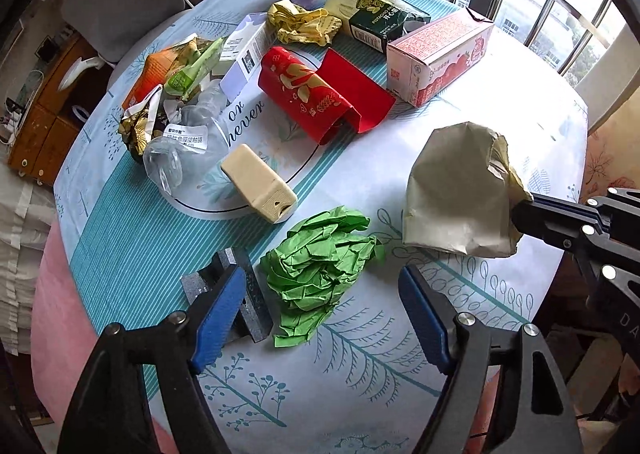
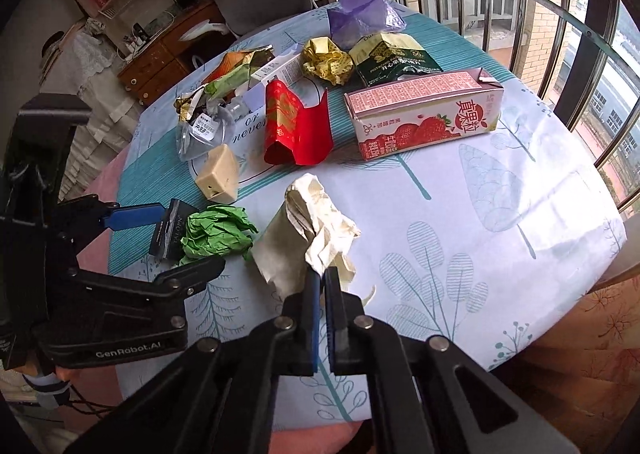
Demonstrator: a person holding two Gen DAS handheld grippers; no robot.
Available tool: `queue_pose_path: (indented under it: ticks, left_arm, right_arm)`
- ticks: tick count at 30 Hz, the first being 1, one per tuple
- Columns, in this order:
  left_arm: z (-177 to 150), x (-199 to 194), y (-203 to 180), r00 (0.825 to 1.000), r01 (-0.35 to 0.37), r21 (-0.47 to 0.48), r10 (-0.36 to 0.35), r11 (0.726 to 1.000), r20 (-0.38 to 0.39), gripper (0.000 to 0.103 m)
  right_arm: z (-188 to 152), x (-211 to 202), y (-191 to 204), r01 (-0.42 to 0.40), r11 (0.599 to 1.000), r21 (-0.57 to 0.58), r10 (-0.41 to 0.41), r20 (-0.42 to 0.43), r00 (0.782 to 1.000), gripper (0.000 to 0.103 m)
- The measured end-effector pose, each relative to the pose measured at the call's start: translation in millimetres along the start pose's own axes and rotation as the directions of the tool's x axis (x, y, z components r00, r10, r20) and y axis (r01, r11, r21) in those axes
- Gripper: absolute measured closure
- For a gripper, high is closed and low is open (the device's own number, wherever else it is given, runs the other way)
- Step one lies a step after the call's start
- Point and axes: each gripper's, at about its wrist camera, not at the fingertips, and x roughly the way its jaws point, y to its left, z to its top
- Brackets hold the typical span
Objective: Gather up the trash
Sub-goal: 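Grasp the green crumpled paper with the left tool while the right tool grasps the beige crumpled paper, then carry both papers over the blue trash bin with both tools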
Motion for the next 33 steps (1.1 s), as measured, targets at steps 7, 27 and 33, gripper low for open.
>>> queue_pose_path:
  ticks: [7, 27, 33]
  left_arm:
    - [1.6, 23.9, -4.4, 0.997, -0.008, 0.053, 0.012, 0.999, -0.081, 0.050]
    - [-8.5, -33.0, -8.6, 0.995, 0.097, -0.149, -0.095, 0.984, 0.021, 0.090]
    - [-14.6, -57.7, -23.0, 0.991, 0.130, -0.221, -0.118, 0.966, 0.069, 0.090]
  right_arm:
    - [-4.4, -4.4, -8.0, -0.031, 0.998, 0.056, 0.030, 0.013, 0.999, 0.101]
    - [-0.5, -61.0, -6.0, -0.134, 0.988, -0.077, 0.139, 0.057, 0.989, 0.102]
    - [0.5, -80.6, -15.9, -0.162, 0.975, -0.149, 0.171, 0.050, 0.984, 0.102]
